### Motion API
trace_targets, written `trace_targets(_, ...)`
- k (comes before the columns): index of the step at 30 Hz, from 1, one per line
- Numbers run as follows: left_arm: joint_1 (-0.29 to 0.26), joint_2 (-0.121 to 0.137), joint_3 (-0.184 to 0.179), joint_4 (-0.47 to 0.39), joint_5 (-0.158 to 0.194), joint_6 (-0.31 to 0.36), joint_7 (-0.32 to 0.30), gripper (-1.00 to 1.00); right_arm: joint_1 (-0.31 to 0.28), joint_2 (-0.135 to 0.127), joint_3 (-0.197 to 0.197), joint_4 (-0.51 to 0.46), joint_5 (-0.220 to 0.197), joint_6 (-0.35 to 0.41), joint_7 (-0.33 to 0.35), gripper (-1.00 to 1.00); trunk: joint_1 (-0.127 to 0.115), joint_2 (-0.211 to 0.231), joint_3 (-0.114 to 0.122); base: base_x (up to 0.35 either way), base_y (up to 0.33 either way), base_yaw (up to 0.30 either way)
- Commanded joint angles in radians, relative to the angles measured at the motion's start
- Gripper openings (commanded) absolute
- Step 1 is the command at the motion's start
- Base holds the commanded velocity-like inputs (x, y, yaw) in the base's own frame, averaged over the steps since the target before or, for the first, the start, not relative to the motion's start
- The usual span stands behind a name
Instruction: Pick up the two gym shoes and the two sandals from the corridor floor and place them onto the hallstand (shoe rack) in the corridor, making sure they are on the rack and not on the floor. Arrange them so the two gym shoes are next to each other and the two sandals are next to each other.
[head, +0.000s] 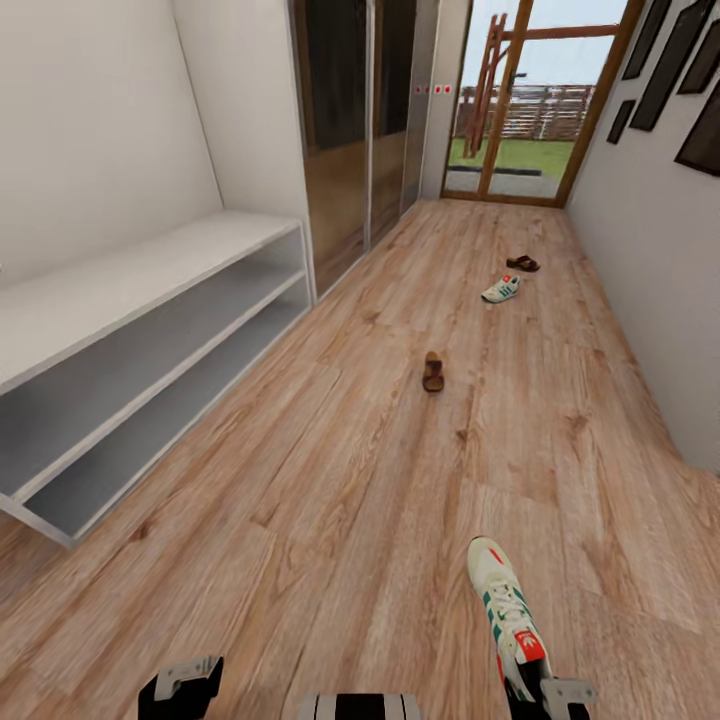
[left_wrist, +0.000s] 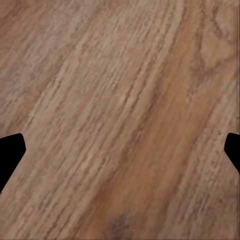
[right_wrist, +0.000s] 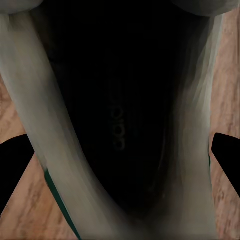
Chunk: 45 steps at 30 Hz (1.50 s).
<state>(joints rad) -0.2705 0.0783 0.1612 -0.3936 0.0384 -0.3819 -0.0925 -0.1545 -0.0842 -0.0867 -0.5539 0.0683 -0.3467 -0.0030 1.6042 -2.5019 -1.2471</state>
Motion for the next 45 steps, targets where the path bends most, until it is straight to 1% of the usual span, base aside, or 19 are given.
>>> trace_targets(1, 0.0, -0.001, 0.006, 0.001, 0.002, -0.002, -0.01, 1.0, 0.0, 0.001, -0.003, 0.004, 0.007, -0.005, 0.0, -1.0, -0.001, 0.0, 0.005, 0.0, 0.0, -0.071)
trace_targets(9, 0.001, -0.003, 0.005, 0.004, -0.004, -0.003, -0.011, 1.0, 0.0, 0.003, -0.003, 0.011, 0.006, -0.007, 0.0, -1.0, -0.004, 0.002, 0.048, 0.0, 0.0, -0.07)
trace_targets(45, 0.001, -0.003, 0.003, 0.004, -0.005, -0.003, -0.01, 1.0, 0.0, 0.003, -0.004, 0.007, 0.005, -0.008, -0.001, -1.0, -0.142, 0.254, 0.217, 0.0, 0.0, -0.067)
